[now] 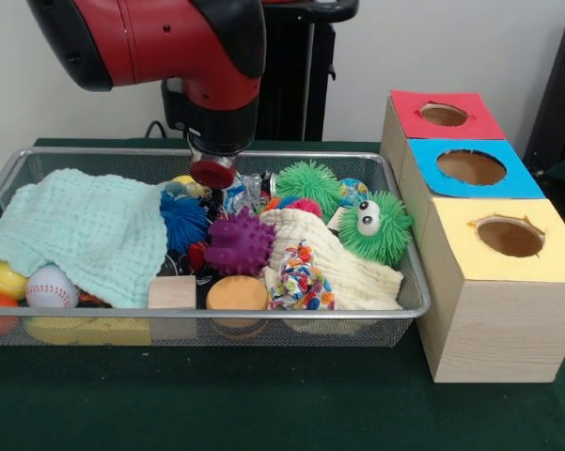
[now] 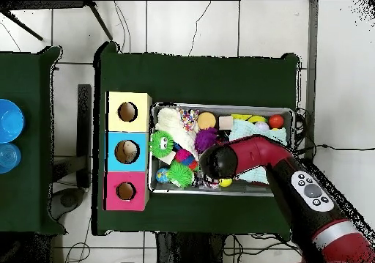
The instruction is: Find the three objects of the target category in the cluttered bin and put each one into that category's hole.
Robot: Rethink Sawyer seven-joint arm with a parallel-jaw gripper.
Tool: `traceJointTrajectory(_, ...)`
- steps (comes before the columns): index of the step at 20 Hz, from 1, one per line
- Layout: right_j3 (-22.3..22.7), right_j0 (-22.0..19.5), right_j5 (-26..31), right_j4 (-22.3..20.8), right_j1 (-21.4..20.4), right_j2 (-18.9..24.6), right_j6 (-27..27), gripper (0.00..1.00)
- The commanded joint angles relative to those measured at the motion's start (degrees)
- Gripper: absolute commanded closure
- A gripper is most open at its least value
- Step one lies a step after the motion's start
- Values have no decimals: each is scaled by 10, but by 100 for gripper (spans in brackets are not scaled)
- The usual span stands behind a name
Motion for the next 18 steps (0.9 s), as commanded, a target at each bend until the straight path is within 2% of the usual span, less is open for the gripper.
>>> traceJointTrajectory(1,51,-33,-1,57,-30,54,-46,100)
traceJointTrajectory(5,62,-30,5,94,-72,87,-37,100)
traceJointTrajectory(11,72,-32,16,162,-88,130,-21,100)
traceJointTrajectory(14,77,-42,7,191,-89,150,-19,100)
traceJointTrajectory(18,87,-70,-31,237,-65,191,-11,100)
